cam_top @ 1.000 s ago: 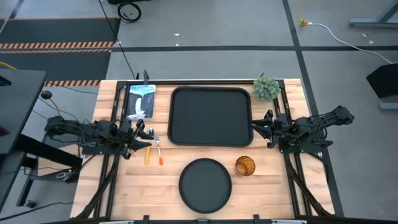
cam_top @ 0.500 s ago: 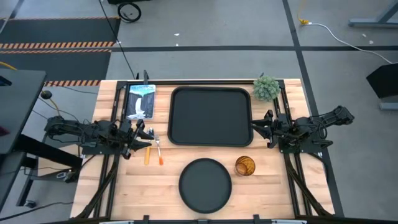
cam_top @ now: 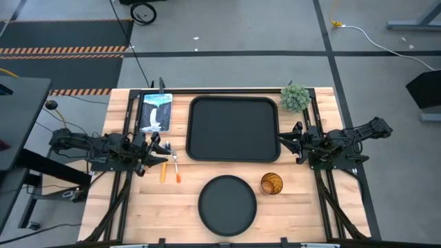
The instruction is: Pick and place plate/cup/fork/spoon on tray
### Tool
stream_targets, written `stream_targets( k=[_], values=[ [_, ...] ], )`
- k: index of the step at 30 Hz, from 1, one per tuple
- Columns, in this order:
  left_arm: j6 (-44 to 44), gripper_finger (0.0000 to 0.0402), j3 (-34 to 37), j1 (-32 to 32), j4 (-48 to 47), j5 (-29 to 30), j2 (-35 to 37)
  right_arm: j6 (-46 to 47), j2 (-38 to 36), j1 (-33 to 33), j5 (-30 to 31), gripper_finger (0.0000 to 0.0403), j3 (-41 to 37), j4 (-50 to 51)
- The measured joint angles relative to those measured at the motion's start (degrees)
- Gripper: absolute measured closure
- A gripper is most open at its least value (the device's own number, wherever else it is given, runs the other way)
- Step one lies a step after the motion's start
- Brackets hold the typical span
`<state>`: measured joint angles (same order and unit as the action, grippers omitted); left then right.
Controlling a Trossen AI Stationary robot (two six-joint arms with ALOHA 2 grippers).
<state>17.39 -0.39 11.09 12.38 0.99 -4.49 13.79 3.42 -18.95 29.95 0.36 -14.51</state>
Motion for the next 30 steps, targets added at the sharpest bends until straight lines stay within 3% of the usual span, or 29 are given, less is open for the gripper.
stream_targets(
  k=[11,15,18,25,28,30],
  values=[
    [0.02,0.026,-0.02,0.0,0.0,0.0,0.0,-3.99,0.42,0.21,-0.09,0.0275,0.0,-6.51],
    [0.0,0.026,-0.02,0.0,0.0,0.0,0.02,-4.37,2.74,0.7,-6.85,0.0275,-0.01,-7.63],
    [0.01,0.026,0.0,0.0,0.0,-0.02,0.02,-3.99,5.57,1.16,-10.35,0.0275,0.0,-13.61],
    [0.01,0.026,-0.01,0.01,0.0,0.0,0.01,-8.72,13.99,3.64,-8.51,0.0275,0.0,-31.47],
    [0.02,0.026,-0.02,0.02,-0.01,-0.01,0.02,-8.62,17.79,5.34,-7.04,0.0275,1.32,-29.97],
    [0.02,0.026,-0.01,0.01,0.0,-0.01,0.01,-7.06,19.96,6.31,-7.05,0.0277,5.03,-21.83]
  ],
)
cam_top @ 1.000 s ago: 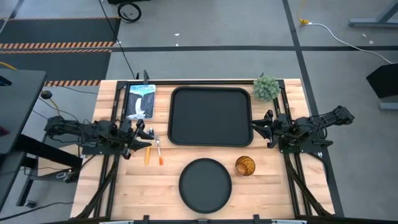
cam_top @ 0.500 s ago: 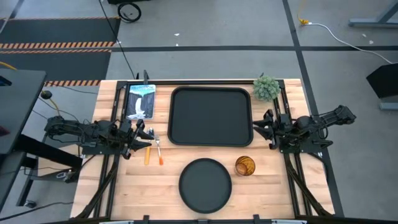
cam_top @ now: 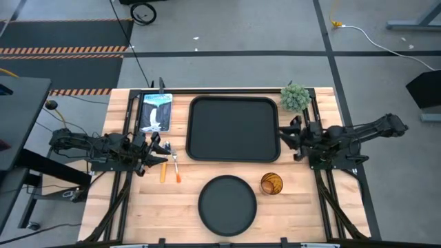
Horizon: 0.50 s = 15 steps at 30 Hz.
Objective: Pick and place plate/cup/fork/spoon on tray
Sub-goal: Put the orange cup on the black tray
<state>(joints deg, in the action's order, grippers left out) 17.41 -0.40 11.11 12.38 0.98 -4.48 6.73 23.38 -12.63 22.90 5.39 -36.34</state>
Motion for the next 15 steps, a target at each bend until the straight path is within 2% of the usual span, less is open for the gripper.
stream_targets(
  k=[3,6,10,15],
  values=[
    [-0.02,0.026,-0.01,0.0,-0.01,0.01,0.01,6.34,3.6,1.31,0.23,0.0281,8.32,20.83],
    [0.0,0.026,-0.01,0.01,0.0,0.0,-0.01,12.87,9.62,1.45,-0.18,0.0284,15.76,37.01],
    [-0.01,0.026,0.0,-0.01,0.0,0.02,0.0,17.24,17.9,-0.55,-1.94,0.0284,23.87,50.82],
    [-0.02,0.026,0.01,-0.01,-0.23,0.0,-0.01,19.43,26.56,-4.21,-3.1,0.0284,31.87,61.51]
  ],
)
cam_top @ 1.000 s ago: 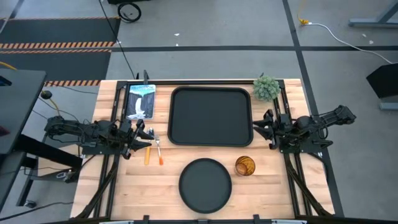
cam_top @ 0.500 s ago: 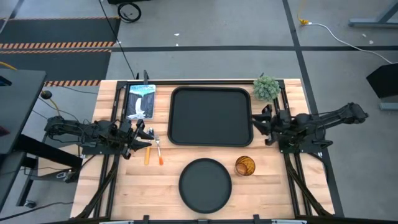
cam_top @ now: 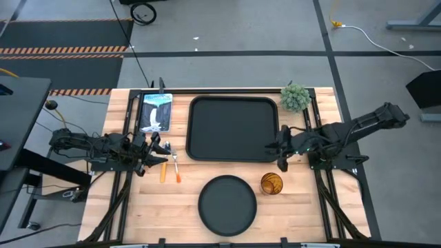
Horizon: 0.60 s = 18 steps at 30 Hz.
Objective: Pick and place plate/cup/fork/spoon on tray
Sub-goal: Put the orange cup on the black tray
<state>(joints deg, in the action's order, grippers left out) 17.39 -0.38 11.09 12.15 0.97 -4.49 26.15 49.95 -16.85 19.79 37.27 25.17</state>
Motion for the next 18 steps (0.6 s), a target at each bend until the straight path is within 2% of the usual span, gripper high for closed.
stream_targets(
  k=[7,12,18],
  values=[
    [0.0,0.026,-0.02,0.0,-0.09,0.0,0.0,-0.43,9.18,-3.63,0.23,0.028,11.67,15.0],
    [0.0,0.026,-0.01,0.01,0.0,0.02,0.01,-0.37,15.6,-4.77,-0.8,0.0253,19.65,25.64],
    [0.0,0.026,0.0,0.0,-0.07,0.02,0.0,-0.46,23.95,-4.85,-6.42,0.0216,26.95,36.21]
  ],
)
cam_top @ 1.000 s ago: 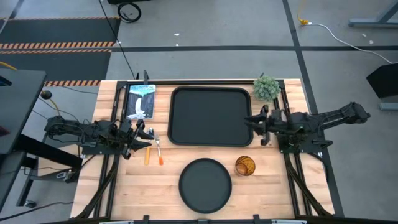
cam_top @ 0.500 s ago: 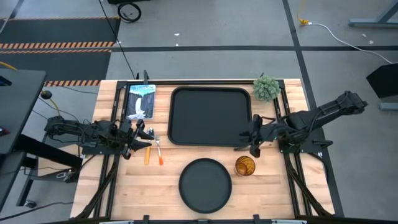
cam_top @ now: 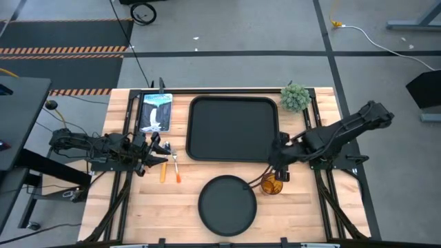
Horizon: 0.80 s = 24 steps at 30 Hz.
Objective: Pick and place plate/cup/fork/spoon on tray
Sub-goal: Put the orange cup on the black tray
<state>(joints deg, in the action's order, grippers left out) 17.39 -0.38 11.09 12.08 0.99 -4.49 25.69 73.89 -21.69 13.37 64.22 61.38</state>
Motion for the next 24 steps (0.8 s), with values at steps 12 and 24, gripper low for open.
stream_targets(
  k=[12,24],
  values=[
    [0.02,0.026,-0.02,0.0,0.04,-0.02,0.0,0.28,14.79,-0.7,-8.31,0.0213,12.9,9.16],
    [0.0,0.026,-0.01,0.01,0.04,0.0,0.0,0.13,22.71,-0.85,-11.58,0.0169,15.73,16.6]
  ],
)
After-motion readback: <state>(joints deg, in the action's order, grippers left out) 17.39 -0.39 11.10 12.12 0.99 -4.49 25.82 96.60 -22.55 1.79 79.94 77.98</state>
